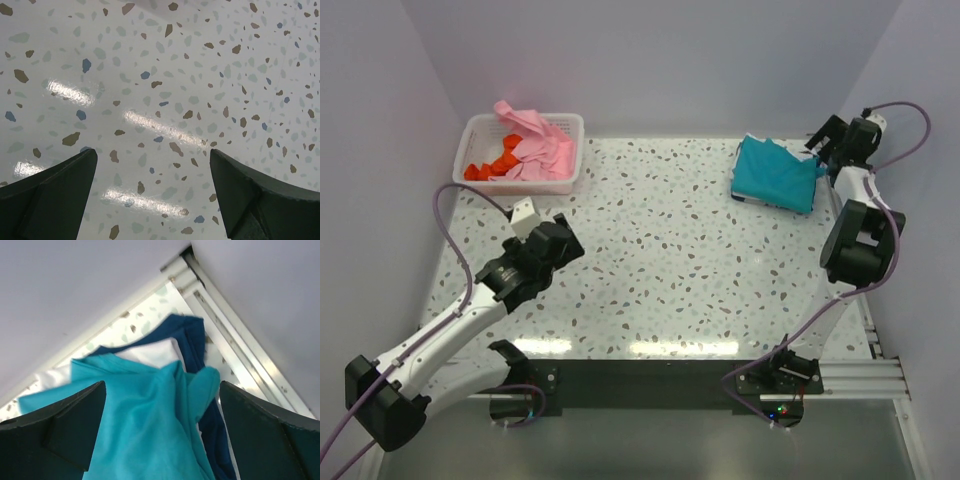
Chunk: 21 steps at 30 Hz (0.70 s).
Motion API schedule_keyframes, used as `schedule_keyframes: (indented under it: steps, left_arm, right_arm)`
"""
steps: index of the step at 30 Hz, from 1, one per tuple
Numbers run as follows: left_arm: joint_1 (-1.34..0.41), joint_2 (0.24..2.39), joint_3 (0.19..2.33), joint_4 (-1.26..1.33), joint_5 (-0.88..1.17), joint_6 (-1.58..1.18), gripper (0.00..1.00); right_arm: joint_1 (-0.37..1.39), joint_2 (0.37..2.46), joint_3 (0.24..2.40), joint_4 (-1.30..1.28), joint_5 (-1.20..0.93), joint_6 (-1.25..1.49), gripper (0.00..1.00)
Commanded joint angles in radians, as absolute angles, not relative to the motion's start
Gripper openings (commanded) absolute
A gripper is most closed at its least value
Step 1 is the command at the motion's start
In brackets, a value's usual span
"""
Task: Fold and stack the t-shirts
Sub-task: Neatly place the folded tshirt to the corner, then reset both grippers
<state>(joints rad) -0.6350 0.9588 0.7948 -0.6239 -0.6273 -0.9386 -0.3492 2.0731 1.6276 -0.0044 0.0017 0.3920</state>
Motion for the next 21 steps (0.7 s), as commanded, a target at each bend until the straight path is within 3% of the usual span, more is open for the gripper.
schedule_keyframes:
  steps: [1,13,21]
  left_arm:
    - [-0.627,0.920,0.769,-0.581,-0.620,-0.920,1.00]
    - [-0.627,0.908,0.765,-0.591,-0.604,-0.910,1.00]
    - [-0.627,0.873,0.753,-0.614,-0.586,-0.914,1.00]
  right_arm:
    - [-0.353,2.003,1.632,0.086,0.002,0.411,0.99]
    - [-0.338,1.859,1.486,0.054,-0.235,0.430,0.99]
    - [-0.305,2.006,1.676,-0.107,-0.246,0.354,0.99]
